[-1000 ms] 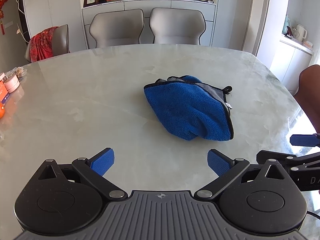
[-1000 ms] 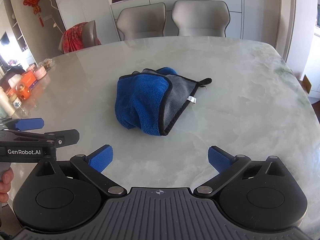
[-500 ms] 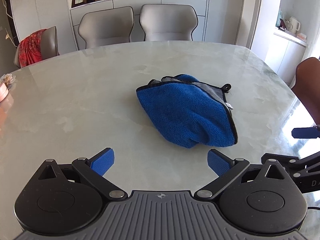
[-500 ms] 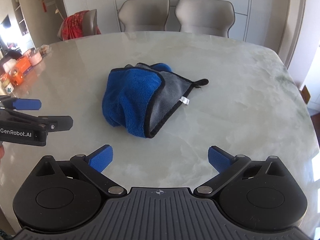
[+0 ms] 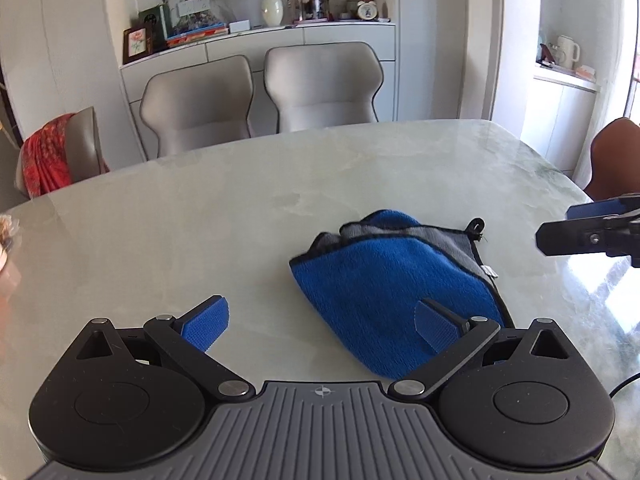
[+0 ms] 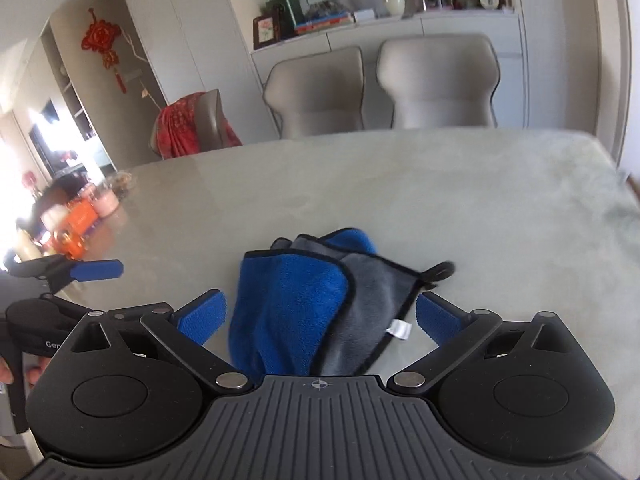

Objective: Fold towel
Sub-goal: 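Move the right tool onto the towel and pinch its grey edge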

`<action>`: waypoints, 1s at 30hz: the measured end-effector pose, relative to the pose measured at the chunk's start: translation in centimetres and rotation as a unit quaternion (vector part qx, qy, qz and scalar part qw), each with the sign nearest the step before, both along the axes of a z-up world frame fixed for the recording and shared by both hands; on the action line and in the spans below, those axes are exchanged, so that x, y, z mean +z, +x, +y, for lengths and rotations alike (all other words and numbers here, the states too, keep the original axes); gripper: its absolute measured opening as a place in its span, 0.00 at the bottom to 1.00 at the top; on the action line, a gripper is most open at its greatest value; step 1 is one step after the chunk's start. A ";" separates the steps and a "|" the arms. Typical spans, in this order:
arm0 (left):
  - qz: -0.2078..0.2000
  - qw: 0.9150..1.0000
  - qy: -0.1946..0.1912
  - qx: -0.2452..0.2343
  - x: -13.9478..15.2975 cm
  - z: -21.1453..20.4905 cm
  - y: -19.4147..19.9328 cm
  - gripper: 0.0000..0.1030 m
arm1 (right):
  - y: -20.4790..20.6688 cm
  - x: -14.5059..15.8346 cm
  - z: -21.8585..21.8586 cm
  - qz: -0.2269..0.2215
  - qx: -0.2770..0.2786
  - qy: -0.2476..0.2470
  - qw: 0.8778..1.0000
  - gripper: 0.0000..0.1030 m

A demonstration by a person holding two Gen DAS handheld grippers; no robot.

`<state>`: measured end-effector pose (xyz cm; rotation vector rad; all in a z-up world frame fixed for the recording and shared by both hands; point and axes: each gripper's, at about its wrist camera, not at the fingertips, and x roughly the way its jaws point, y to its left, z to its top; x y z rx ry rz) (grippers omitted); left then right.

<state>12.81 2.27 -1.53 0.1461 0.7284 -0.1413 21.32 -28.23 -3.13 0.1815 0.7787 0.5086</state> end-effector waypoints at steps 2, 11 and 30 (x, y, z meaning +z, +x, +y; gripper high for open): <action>-0.003 1.000 0.006 -0.010 0.0 0.1 0.6 0.99 | 1.0 -0.7 -0.2 0.018 -0.003 0.019 1.000 0.93; 0.012 1.000 0.011 -0.024 -1.3 0.4 2.3 0.99 | 3.4 -4.3 0.7 0.068 0.009 0.041 0.997 0.54; 0.036 0.999 -0.012 -0.021 -2.9 1.2 3.2 0.99 | 9.2 -8.6 2.0 0.118 -0.013 0.026 0.993 0.29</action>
